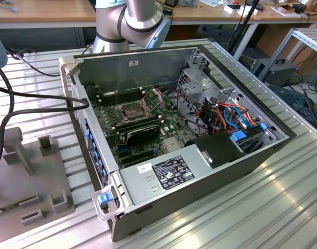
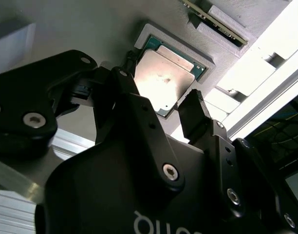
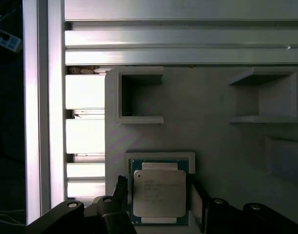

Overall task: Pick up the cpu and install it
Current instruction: 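Pick up the cpu and move it towards the insertion slot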

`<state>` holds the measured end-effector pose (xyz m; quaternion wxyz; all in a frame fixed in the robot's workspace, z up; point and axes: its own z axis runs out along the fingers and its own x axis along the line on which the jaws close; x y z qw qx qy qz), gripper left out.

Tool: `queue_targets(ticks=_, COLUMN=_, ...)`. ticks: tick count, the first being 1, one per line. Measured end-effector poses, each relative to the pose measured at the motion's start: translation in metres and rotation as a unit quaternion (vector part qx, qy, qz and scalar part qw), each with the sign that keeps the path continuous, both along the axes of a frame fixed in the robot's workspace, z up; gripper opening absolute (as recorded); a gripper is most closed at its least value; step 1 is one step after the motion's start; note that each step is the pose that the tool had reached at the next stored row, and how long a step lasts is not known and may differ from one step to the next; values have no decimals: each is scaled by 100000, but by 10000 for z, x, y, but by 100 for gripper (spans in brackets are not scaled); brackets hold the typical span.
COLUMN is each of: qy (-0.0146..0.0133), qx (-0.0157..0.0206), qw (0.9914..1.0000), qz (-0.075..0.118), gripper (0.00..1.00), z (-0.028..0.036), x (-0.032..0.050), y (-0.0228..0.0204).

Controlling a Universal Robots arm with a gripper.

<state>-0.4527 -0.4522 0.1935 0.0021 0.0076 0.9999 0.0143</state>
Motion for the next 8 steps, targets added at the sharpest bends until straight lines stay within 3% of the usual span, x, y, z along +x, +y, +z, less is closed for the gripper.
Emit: queue_targets(ticks=8, qy=-8, qx=-175, qw=100000, qz=-9, gripper=62, z=6, x=0, y=1)
